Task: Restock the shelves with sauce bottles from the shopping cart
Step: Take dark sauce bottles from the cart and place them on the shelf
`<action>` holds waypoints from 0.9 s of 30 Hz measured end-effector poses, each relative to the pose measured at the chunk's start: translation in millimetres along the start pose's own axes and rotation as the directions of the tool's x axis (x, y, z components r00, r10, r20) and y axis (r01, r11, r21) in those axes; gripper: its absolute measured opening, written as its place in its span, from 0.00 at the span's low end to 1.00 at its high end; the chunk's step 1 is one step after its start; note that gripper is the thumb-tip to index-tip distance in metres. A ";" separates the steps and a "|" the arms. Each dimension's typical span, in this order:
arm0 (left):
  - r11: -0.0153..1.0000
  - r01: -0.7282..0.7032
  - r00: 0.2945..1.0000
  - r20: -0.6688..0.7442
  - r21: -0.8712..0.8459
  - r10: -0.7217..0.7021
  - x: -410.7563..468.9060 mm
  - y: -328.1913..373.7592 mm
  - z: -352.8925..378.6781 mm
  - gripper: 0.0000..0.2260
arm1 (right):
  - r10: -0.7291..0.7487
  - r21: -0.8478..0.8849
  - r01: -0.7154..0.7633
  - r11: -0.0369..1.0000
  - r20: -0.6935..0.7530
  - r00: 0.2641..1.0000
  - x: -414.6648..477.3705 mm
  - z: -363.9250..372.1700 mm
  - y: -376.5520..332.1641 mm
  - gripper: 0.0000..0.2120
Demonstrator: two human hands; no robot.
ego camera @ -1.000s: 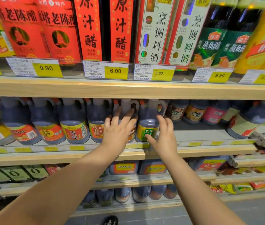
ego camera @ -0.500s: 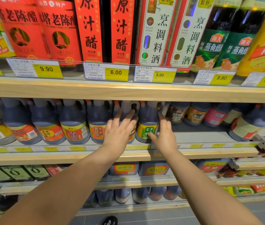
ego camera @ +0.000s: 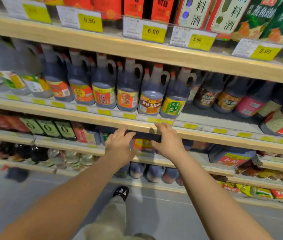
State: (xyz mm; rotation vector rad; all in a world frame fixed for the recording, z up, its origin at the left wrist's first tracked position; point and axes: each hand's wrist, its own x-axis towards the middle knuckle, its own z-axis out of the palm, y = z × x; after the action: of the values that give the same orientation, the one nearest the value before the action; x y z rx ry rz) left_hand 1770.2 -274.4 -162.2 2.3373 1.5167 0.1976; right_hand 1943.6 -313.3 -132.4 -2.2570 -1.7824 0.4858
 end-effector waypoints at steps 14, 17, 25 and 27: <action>0.727 0.543 0.821 0.087 -0.420 -0.564 -169.6 -134.2 -18.3 0.11 | -0.256 -0.079 0.310 0.947 0.394 0.883 -41.0 83.8 -138.9 0.10; 0.647 0.575 0.769 0.062 -0.501 -0.636 -198.3 -159.4 -32.0 0.11 | -0.313 -0.071 0.385 0.920 0.458 0.832 -43.3 101.9 -179.6 0.08; 0.505 0.639 0.627 0.011 -0.580 -0.779 -281.6 -260.6 -91.6 0.07 | -0.438 0.009 0.498 0.867 0.490 0.754 -61.6 161.5 -317.6 0.17; 0.491 0.669 0.589 -0.005 -0.557 -0.808 -301.5 -294.0 -105.9 0.08 | -0.466 0.026 0.516 0.856 0.469 0.750 -65.9 174.0 -358.6 0.15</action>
State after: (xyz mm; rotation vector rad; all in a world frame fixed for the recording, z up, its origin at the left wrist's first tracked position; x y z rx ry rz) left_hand 1360.2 -416.9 -148.4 1.0968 2.1511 0.6132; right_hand 1540.4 -297.2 -150.8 -1.6889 -2.5864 0.8839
